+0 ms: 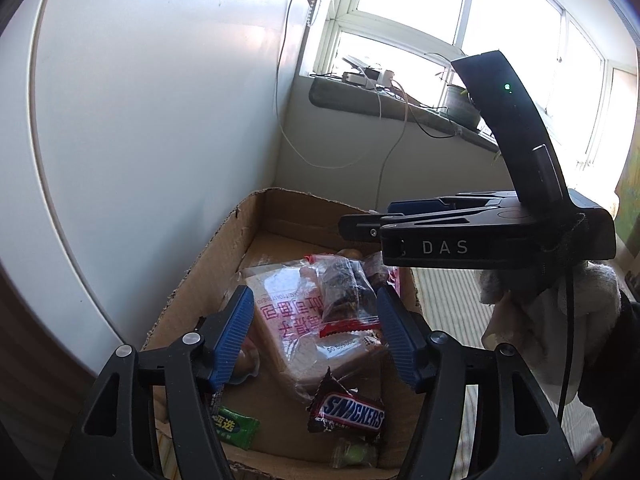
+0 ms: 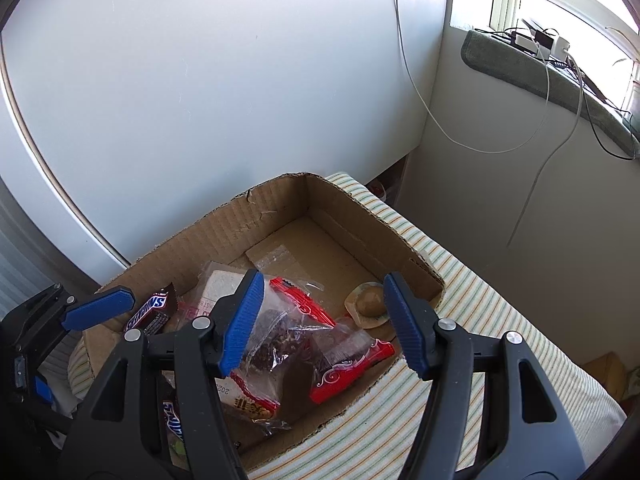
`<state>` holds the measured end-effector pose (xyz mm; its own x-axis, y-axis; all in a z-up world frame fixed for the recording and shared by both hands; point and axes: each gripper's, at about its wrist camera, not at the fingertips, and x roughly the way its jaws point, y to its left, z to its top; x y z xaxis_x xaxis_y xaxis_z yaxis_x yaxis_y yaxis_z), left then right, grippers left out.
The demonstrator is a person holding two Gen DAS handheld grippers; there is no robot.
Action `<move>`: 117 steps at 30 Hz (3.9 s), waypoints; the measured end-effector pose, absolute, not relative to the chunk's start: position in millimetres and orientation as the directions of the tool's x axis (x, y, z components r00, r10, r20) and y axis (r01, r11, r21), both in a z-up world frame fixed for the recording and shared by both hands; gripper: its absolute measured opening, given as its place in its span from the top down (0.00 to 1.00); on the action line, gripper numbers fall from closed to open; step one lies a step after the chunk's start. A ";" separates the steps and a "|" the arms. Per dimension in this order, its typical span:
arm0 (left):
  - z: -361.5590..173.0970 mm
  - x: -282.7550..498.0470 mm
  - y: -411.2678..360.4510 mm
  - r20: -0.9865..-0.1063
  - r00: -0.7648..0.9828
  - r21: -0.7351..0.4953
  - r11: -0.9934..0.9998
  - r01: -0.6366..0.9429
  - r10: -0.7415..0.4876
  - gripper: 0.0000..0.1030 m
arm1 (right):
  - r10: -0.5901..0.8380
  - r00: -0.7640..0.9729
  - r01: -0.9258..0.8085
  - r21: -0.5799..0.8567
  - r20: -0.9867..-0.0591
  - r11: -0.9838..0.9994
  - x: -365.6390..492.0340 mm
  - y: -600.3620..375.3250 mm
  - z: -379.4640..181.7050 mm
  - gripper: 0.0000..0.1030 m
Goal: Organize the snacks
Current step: 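Carry the Snickers into the box with the left tool while the right tool carries the egg candy there, then move both tools back over the wrapped candies on the bed, then grasp the black candy with the left tool while the right tool grasps the yellow candy, then carry the black candy into the box with the left tool while the right tool carries the yellow candy there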
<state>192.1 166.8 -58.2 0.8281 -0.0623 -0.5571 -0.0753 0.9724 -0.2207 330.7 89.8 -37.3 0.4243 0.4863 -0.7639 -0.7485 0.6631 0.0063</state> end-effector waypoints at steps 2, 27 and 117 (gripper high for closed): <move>-57.1 192.5 162.4 -0.555 0.829 -0.218 0.974 -0.069 -0.065 0.35 | 0.488 0.427 -0.745 0.010 -0.761 0.667 330.0 83.6 -35.1 0.37; -44.7 212.7 87.0 -0.554 0.821 -0.173 0.983 0.054 -0.142 0.24 | 0.472 0.497 -0.649 0.049 -0.728 0.759 332.0 -28.2 -13.4 0.37; -92.8 286.1 -69.3 -0.708 0.656 -0.037 0.941 0.336 -0.262 0.76 | 0.306 0.456 -0.515 0.032 -0.836 0.856 309.2 -183.2 -89.8 0.77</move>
